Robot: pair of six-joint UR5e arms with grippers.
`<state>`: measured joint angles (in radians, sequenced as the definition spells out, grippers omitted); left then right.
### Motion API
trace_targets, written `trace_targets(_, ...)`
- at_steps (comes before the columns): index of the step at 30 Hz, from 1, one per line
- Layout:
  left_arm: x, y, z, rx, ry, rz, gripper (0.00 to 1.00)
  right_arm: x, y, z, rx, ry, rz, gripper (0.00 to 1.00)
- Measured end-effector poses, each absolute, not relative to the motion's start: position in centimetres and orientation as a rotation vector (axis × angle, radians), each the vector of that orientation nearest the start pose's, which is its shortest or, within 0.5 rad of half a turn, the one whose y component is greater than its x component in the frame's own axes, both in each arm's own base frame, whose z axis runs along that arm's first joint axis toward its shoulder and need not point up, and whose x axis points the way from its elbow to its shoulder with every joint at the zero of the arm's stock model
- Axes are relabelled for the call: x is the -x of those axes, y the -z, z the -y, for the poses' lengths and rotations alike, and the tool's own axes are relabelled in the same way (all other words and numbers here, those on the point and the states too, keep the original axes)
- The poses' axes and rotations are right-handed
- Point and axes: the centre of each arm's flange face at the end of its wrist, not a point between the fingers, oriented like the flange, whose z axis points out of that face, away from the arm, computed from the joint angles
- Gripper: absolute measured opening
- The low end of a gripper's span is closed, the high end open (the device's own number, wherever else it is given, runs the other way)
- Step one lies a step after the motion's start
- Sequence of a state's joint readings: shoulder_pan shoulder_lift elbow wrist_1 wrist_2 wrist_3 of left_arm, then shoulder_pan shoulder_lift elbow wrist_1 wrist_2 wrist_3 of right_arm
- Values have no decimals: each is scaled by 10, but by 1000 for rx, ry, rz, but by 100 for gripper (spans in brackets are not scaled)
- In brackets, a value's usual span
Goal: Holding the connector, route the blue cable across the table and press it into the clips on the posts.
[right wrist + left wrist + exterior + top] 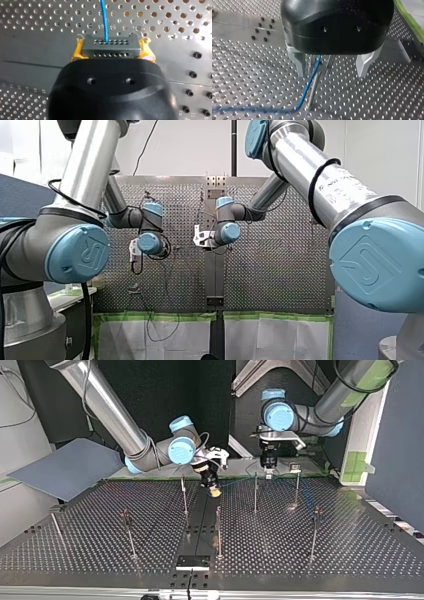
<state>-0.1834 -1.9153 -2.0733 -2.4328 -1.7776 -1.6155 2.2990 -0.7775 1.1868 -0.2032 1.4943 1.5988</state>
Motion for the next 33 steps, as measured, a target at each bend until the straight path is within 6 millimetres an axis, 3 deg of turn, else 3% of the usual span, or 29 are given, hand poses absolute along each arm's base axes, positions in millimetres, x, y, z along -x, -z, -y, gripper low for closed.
trace_targets(21, -417, -160, 265, 23, 34, -1669, 100, -594, -186, 461, 2616, 2165, -1149, 0)
trace_targets(27, -415, -168, 289, -25, 97, -1658, 100, -594, -186, 462, 2614, 2169, -1153, 0)
trace_targets(33, -428, -180, 301, -20, 124, -1645, 100, -593, -186, 463, 2613, 2170, -1154, 0)
